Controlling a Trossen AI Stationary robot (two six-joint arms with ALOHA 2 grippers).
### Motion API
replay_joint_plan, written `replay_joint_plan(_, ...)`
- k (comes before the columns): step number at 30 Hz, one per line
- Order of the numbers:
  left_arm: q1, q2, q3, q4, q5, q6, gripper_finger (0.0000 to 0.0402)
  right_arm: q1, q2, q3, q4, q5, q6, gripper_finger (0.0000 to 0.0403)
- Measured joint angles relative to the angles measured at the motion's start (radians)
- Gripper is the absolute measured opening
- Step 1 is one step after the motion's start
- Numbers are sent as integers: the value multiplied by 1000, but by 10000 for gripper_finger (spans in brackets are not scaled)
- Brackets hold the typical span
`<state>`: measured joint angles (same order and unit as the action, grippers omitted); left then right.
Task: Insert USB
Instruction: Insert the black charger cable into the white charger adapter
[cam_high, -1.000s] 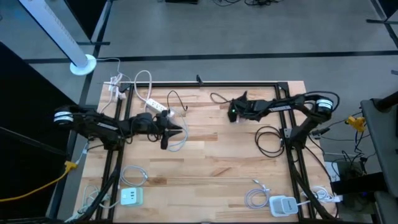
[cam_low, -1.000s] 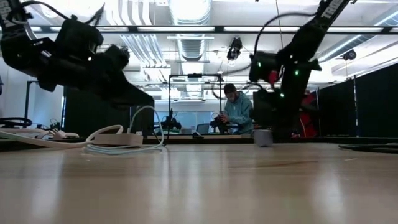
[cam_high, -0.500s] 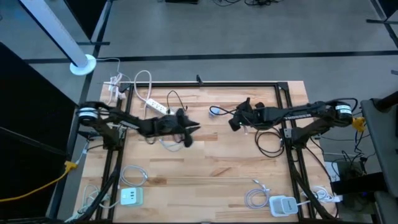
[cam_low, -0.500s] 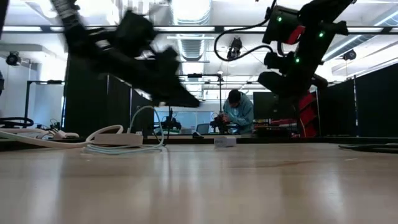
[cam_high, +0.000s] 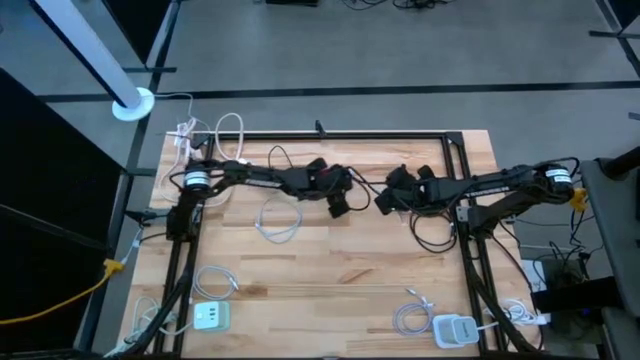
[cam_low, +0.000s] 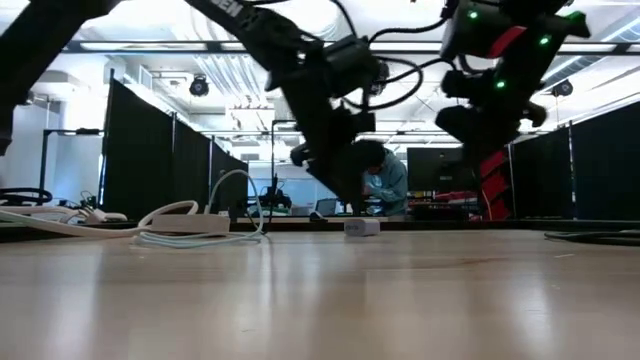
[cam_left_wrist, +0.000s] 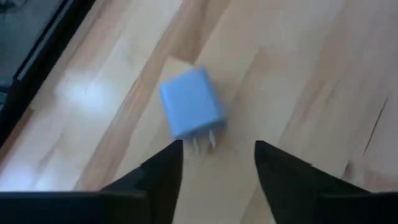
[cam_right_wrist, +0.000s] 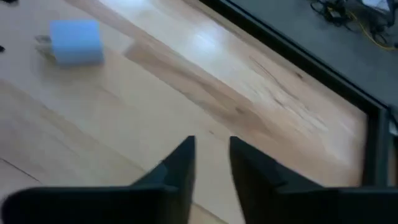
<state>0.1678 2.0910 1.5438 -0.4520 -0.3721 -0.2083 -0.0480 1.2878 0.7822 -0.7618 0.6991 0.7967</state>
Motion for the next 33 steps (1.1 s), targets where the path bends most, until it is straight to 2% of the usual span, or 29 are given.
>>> replay_joint_plan(4,17,37,78,-15,38,-29,261,21,-71,0,-139,-2,70,187)
replay_joint_plan(8,39,73,110,-15,117,-91,314,42,-168,-1,-165,-44,75,264)
replay_joint_plan(14,79,106,113,10,120,-123,338,65,-321,-1,-174,-71,67,346)
replay_joint_plan(17,97,126,113,25,120,-126,334,75,-375,-1,-174,-72,67,360)
replay_joint_plan(22,110,170,113,42,129,-120,321,89,-416,-1,-173,-106,67,360)
replay_joint_plan(33,109,172,105,19,146,-112,310,92,-415,-1,-174,-161,91,360)
